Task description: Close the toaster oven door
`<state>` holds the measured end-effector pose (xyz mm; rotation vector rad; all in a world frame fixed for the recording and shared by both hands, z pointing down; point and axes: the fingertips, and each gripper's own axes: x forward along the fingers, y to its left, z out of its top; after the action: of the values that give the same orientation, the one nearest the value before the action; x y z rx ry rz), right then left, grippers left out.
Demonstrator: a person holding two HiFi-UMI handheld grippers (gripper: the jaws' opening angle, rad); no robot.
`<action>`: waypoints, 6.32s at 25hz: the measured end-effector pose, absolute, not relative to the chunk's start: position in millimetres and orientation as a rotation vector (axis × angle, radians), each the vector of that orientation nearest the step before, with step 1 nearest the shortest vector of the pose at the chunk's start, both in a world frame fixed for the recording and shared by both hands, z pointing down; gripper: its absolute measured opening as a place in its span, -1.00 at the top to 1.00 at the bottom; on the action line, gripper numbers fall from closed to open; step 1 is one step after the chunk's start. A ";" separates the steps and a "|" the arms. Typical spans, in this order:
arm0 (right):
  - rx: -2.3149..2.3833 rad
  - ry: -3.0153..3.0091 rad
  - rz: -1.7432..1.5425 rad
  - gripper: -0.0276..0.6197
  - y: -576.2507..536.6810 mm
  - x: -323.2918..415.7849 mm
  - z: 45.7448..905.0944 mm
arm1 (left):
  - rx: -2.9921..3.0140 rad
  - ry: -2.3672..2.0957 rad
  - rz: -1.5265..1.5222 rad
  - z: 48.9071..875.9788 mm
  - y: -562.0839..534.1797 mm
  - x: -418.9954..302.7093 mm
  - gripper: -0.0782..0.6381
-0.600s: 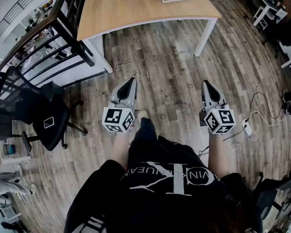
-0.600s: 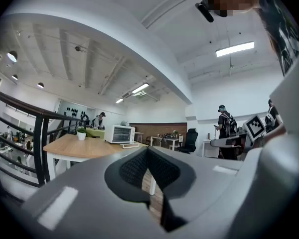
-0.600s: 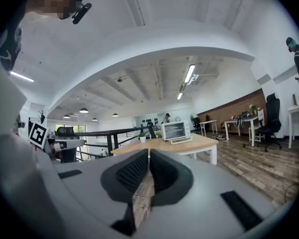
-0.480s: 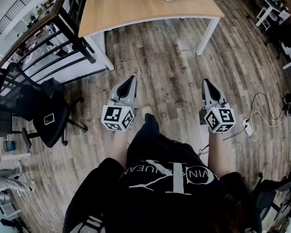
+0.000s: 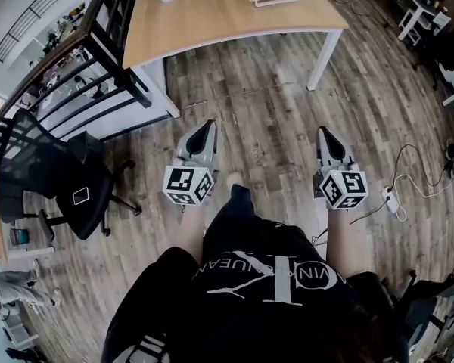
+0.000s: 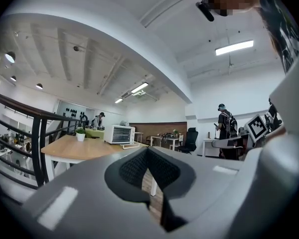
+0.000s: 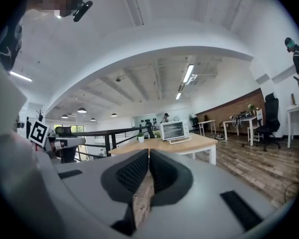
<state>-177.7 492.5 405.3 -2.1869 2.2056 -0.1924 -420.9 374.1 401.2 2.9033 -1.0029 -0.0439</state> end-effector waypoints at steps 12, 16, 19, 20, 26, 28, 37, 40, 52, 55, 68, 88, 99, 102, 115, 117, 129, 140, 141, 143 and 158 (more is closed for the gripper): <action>-2.232 2.162 -0.198 0.86 461.8 -151.6 404.0 | 2.910 -0.964 -0.053 402.2 334.0 -396.8 0.75; -2.245 2.140 -0.199 0.85 438.5 -138.2 404.7 | 2.912 -0.953 -0.058 402.1 306.9 -383.8 0.75; -2.264 2.132 -0.204 0.85 416.2 -128.3 406.5 | 2.911 -0.940 -0.056 402.5 281.0 -371.9 0.75; -2.268 2.134 -0.203 0.85 408.7 -125.9 406.4 | 2.912 -0.935 -0.054 402.2 272.3 -368.3 0.75; -2.282 2.131 -0.210 0.85 365.8 -110.9 403.0 | 2.939 -0.879 -0.032 396.6 226.1 -343.8 0.75; -2.287 2.112 -0.228 0.85 353.8 -105.1 403.9 | 2.941 -0.868 -0.022 396.6 212.2 -338.3 0.75; -2.321 2.069 -0.267 0.85 305.5 -91.1 410.3 | 2.941 -0.829 -0.008 398.0 152.0 -321.4 0.75; -2.334 2.058 -0.271 0.85 292.0 -89.3 412.4 | 2.947 -0.816 -0.007 399.0 135.7 -319.4 0.75; -2.347 2.004 -0.291 0.85 254.1 -79.7 420.1 | 2.929 -0.835 -0.021 407.6 87.3 -324.3 0.75; -2.355 1.992 -0.284 0.85 246.1 -76.6 418.1 | 2.927 -0.837 -0.022 408.2 78.6 -324.6 0.75; -2.360 1.999 -0.279 0.85 218.3 -63.8 413.9 | 2.924 -0.838 -0.026 410.1 55.0 -315.8 0.75; -2.351 2.002 -0.272 0.85 181.9 4.8 420.4 | 2.917 -0.869 0.003 420.3 21.4 -257.5 0.75; -2.324 2.054 -0.310 0.85 134.5 84.3 425.2 | 2.896 -0.902 0.024 420.7 -18.9 -178.0 0.75; -2.312 2.063 -0.328 0.85 123.9 104.4 428.7 | 2.890 -0.914 0.037 422.6 -27.5 -158.7 0.75; -2.243 2.133 -0.319 0.85 73.3 187.2 426.8 | 2.890 -0.989 0.035 414.5 -61.5 -81.3 0.75; -2.233 2.149 -0.318 0.85 65.9 196.0 427.5 | 2.879 -1.016 0.028 414.7 -67.9 -76.1 0.75; -2.144 2.253 -0.338 0.85 35.2 221.8 435.5 | 2.857 -1.097 0.049 419.5 -75.7 -49.4 0.75; -2.091 2.302 -0.374 0.85 25.5 217.5 443.8 | 2.839 -1.132 0.060 420.2 -75.9 -51.6 0.75; -2.089 2.306 -0.379 0.85 25.2 217.3 445.2 | 2.837 -1.134 0.065 421.6 -75.5 -51.9 0.75; -2.086 2.308 -0.388 0.85 23.1 218.1 447.7 | 2.834 -1.138 0.072 424.0 -76.1 -52.3 0.75; -2.055 2.361 -0.452 0.85 -28.0 225.5 465.5 | 2.806 -1.127 0.075 444.4 -114.1 -28.3 0.75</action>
<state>225.5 -28.0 465.5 -2.0555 2.3613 -0.4524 -28.3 -114.1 444.4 2.8061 -1.1270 0.0755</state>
